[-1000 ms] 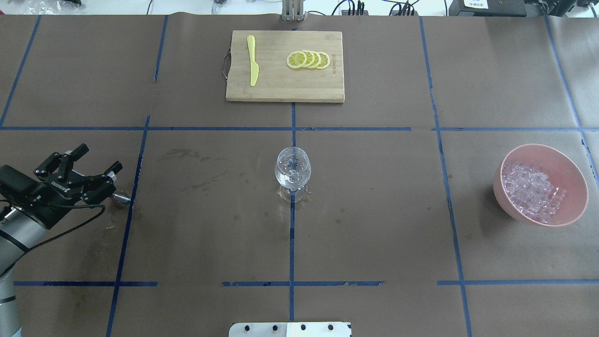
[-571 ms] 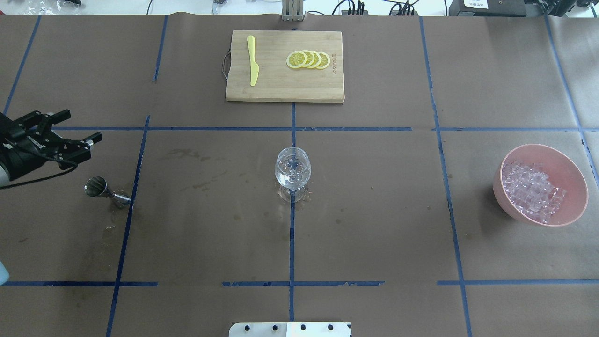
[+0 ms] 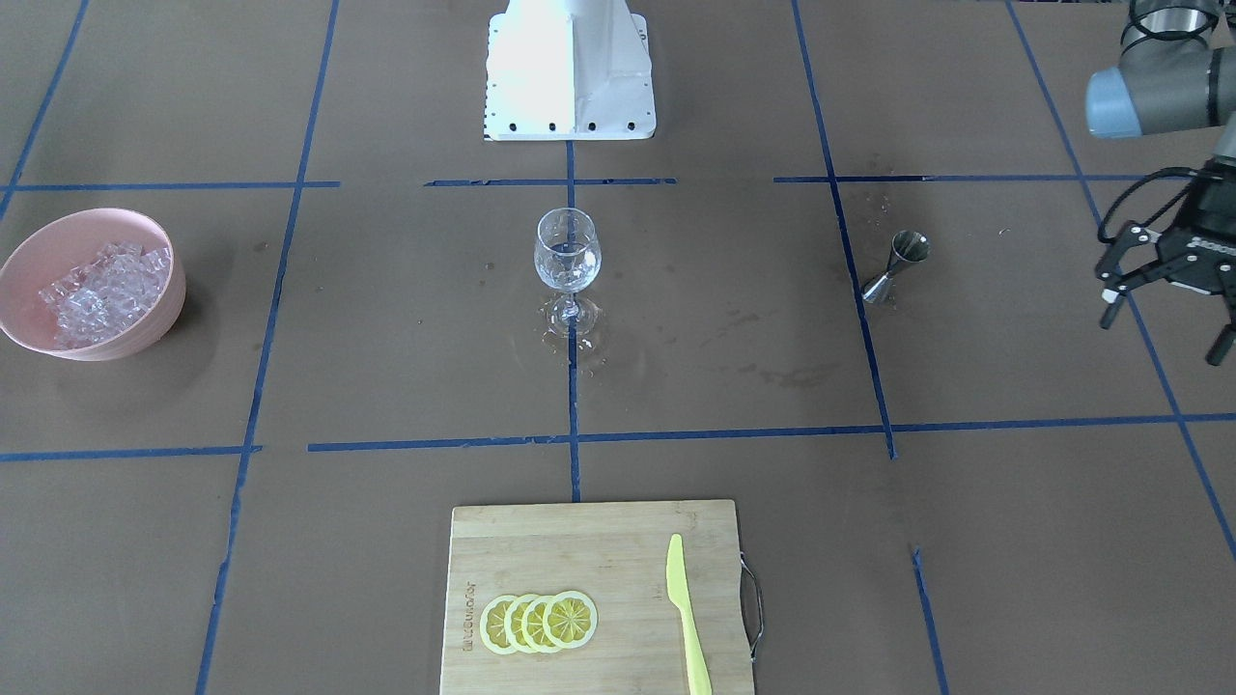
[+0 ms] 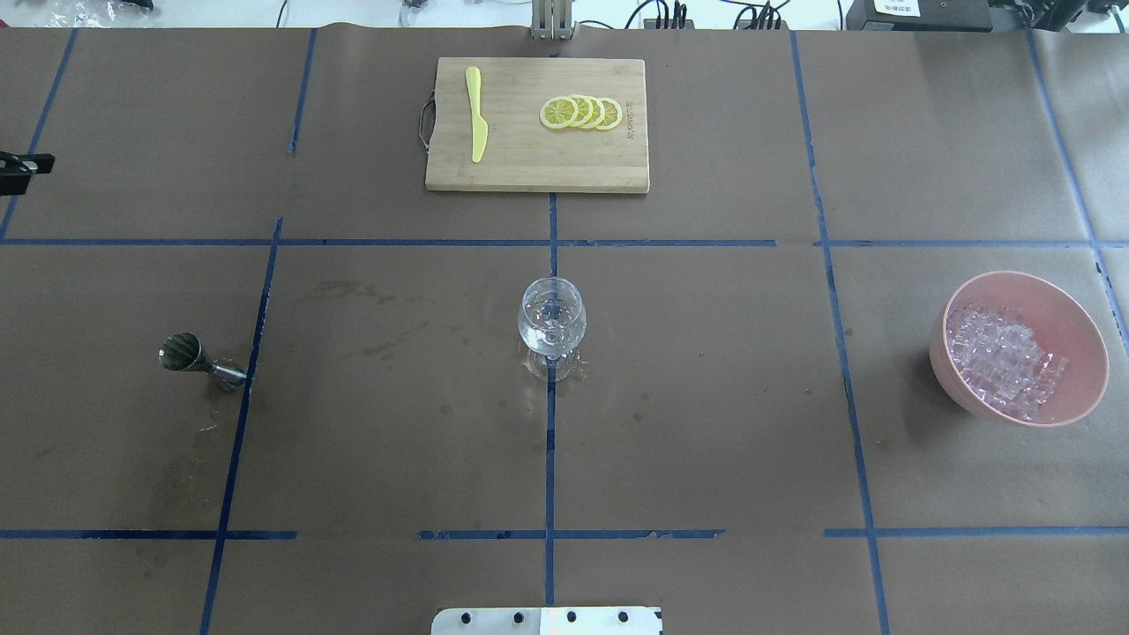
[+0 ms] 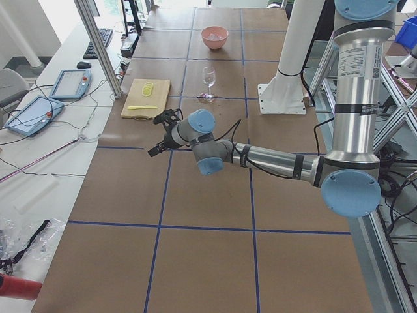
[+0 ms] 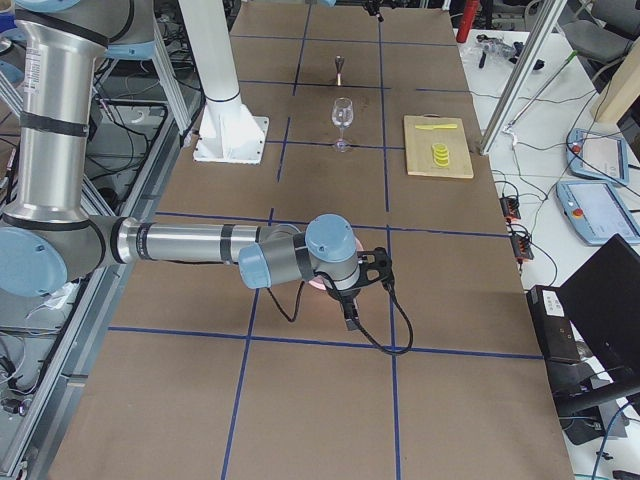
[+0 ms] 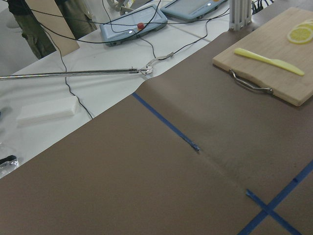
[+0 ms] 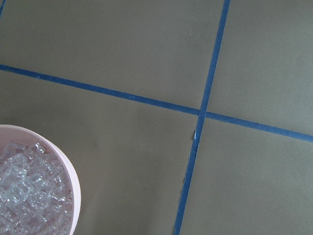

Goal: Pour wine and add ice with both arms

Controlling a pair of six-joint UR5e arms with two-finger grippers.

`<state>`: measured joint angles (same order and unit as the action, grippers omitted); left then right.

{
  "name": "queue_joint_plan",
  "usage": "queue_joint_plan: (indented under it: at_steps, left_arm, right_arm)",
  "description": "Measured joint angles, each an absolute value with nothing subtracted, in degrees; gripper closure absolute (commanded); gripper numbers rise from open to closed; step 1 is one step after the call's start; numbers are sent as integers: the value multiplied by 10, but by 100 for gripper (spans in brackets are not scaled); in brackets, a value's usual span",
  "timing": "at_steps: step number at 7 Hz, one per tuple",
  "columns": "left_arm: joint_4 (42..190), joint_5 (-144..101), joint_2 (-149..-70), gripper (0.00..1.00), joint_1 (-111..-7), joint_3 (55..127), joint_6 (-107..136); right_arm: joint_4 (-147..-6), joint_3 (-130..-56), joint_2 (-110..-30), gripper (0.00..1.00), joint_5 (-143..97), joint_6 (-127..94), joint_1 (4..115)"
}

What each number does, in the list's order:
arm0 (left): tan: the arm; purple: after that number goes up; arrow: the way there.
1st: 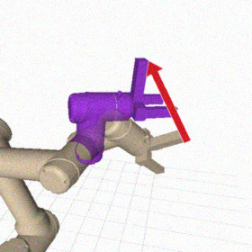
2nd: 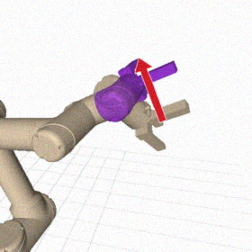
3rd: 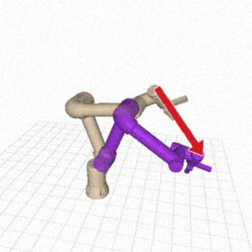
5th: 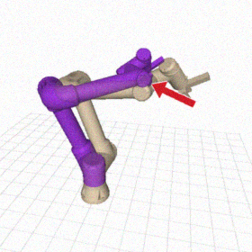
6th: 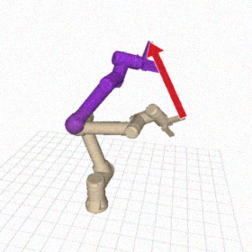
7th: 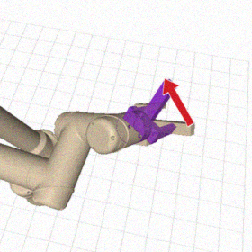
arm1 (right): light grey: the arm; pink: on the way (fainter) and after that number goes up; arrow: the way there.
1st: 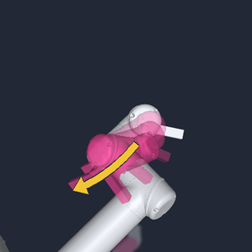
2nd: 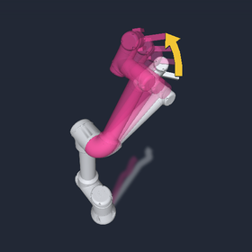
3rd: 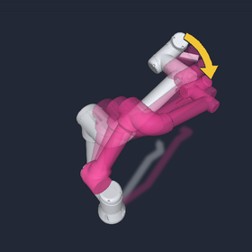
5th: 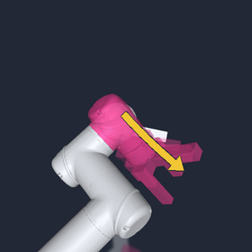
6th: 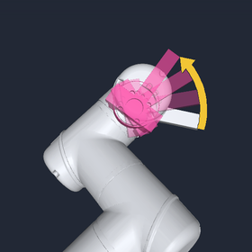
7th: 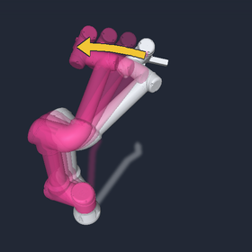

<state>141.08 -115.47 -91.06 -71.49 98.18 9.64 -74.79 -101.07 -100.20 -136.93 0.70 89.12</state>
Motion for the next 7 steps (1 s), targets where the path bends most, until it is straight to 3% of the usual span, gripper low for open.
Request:
queue_joint_plan:
  at_steps: [3, 7]
  left_arm:
    - [1234, -1191, -925, 0, -840, 973, -52]
    - [1015, -1194, -920, 0, -858, 939, -102]
  right_arm:
    - [-748, -1012, -1001, 0, -1369, 7, 891]
    - [-748, -1012, -999, 0, -1369, 8, 891]
